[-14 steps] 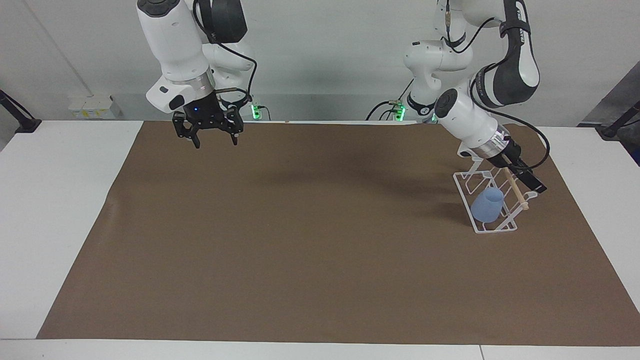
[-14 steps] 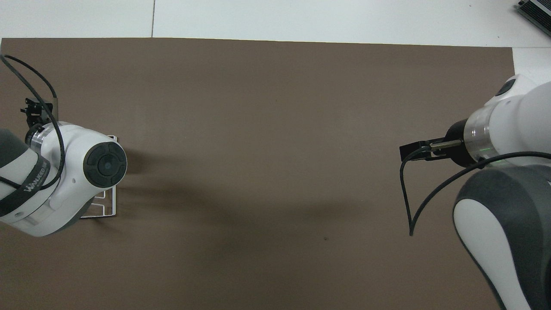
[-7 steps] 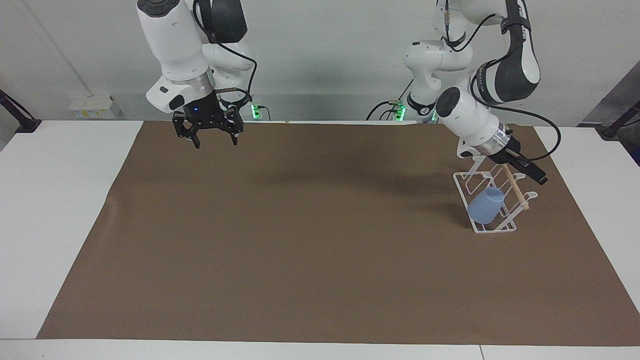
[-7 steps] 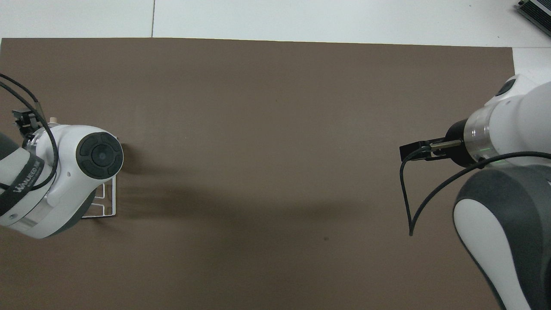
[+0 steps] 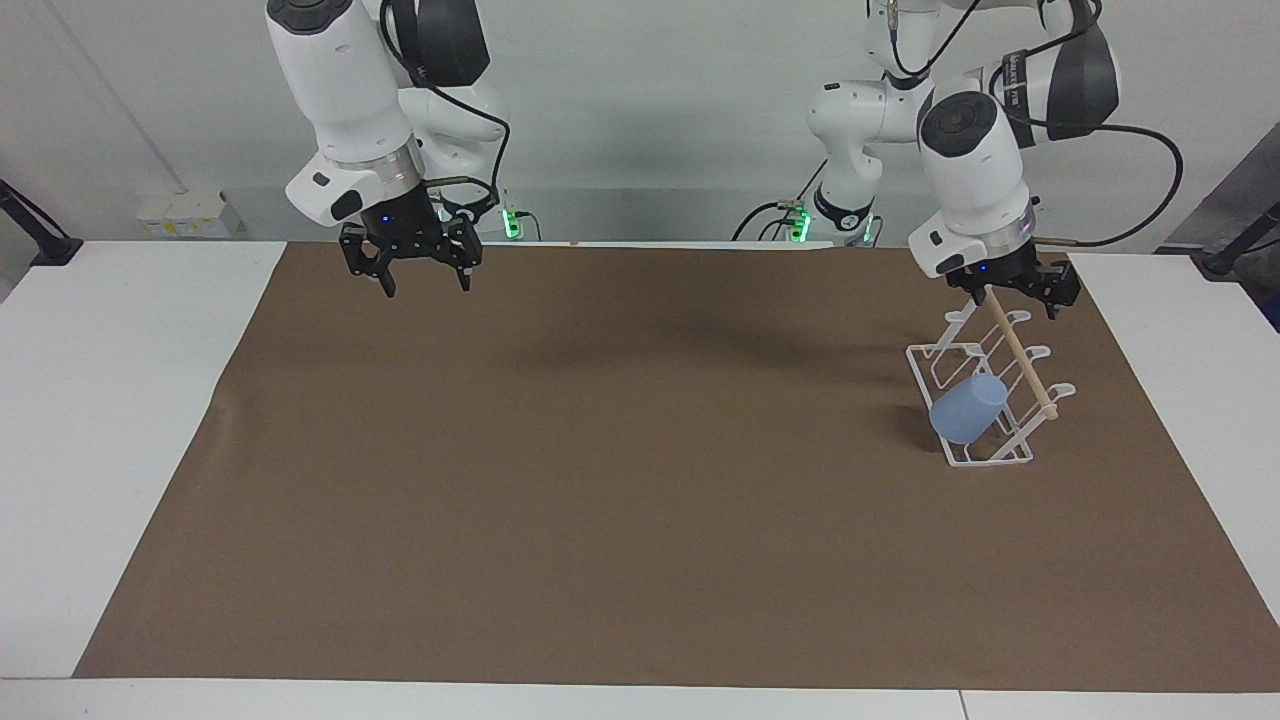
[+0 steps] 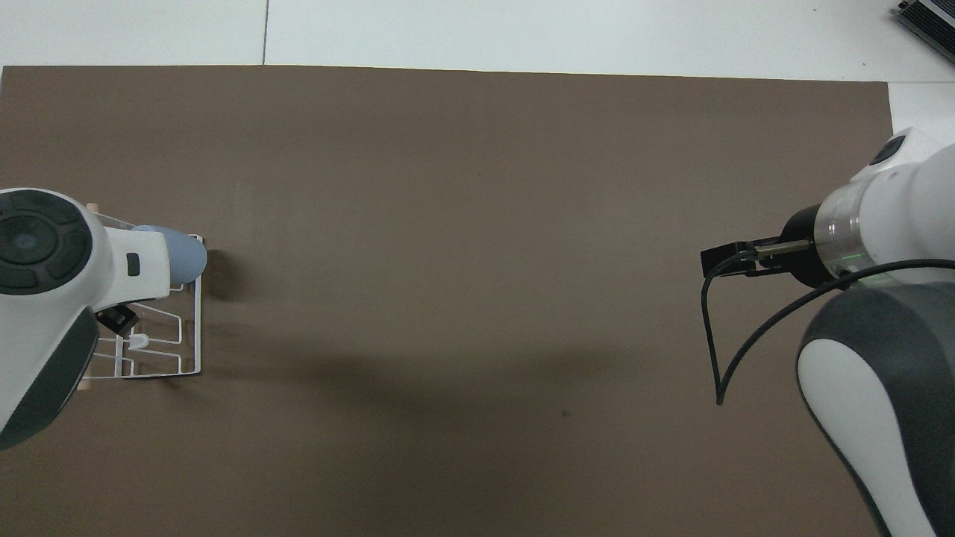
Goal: Hang cup on cup holder
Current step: 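Open the left gripper and draw it back from the rack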
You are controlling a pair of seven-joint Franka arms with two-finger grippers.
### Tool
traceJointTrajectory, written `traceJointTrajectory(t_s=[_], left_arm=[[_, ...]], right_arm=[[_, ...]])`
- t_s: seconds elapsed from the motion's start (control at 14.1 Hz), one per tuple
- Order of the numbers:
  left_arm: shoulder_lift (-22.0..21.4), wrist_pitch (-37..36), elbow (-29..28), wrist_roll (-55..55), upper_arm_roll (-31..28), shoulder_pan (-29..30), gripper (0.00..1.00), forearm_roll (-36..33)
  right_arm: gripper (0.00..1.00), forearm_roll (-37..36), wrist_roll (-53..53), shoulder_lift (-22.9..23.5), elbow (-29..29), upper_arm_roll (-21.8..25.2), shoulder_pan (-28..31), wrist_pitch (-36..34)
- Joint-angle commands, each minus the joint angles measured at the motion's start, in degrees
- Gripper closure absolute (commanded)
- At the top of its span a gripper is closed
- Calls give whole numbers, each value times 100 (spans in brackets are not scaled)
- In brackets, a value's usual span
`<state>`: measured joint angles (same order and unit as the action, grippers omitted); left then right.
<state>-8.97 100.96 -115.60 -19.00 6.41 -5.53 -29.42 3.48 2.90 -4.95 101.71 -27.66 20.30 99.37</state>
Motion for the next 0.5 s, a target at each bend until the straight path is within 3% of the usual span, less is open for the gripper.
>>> traceJointTrajectory(t_s=[0.0,0.43], left_arm=[[-18,-269,395,107,-69,227,0,1100],[579,-611,1721,378,-96,588,0,2492]], right_arm=[[0,145,-44,-94,77,496,-437,-41],[0,145,-26,-50,77,1683,-1756,47]])
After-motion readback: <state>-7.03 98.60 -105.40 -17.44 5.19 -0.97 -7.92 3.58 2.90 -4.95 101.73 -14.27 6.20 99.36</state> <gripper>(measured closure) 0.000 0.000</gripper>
